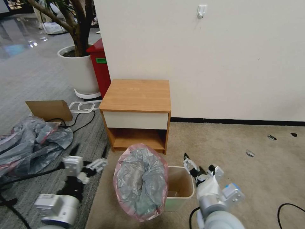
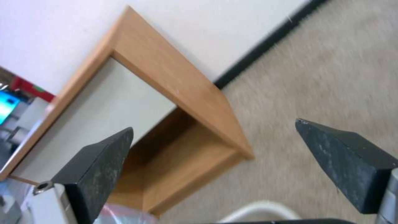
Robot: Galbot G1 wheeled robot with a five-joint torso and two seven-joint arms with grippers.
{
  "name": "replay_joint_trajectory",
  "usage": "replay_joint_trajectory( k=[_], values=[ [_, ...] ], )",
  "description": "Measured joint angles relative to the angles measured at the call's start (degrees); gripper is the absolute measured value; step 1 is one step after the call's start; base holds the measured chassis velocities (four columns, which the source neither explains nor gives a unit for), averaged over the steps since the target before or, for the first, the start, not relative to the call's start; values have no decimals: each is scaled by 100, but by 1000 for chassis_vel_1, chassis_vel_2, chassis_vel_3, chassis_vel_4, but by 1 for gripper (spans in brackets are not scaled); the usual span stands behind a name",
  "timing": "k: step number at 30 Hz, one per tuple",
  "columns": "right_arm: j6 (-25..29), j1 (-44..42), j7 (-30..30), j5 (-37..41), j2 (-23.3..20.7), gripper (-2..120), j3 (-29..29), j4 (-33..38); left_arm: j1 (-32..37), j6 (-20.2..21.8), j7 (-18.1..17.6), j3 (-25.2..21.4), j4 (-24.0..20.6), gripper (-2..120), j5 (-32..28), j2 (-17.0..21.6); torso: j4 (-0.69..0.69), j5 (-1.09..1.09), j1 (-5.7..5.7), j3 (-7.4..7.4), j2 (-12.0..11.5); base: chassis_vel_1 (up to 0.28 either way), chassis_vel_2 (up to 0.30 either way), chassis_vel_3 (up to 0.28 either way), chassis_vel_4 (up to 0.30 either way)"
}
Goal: Pick up the garbage bag from the table and place it over the trash can.
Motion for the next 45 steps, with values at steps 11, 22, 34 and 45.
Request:
replay_joint_trajectory(
  k=[11, 22, 34, 45],
  values=[
    [132, 116, -740, -352, -185, 100, 611, -215, -301, 272, -513, 1183, 661, 99, 812, 110, 0, 0, 0, 0, 0, 0, 0, 0, 0],
    [181, 146, -637, -307, -44, 100, 566, -404, -483, 773, -928, 1921, 1108, 79, 854, 51, 1, -1, 0, 0, 0, 0, 0, 0, 0],
    [234, 176, -576, -310, 37, 100, 496, -513, -695, 988, -1080, 2101, 1294, 77, 811, 4, 1, -1, 0, 0, 0, 0, 0, 0, 0],
    [235, 185, -476, -318, 108, 100, 389, -483, -780, 1004, -1083, 2223, 1353, 72, 801, -44, 1, 0, -1, 0, 0, 0, 0, 0, 0]
  ],
)
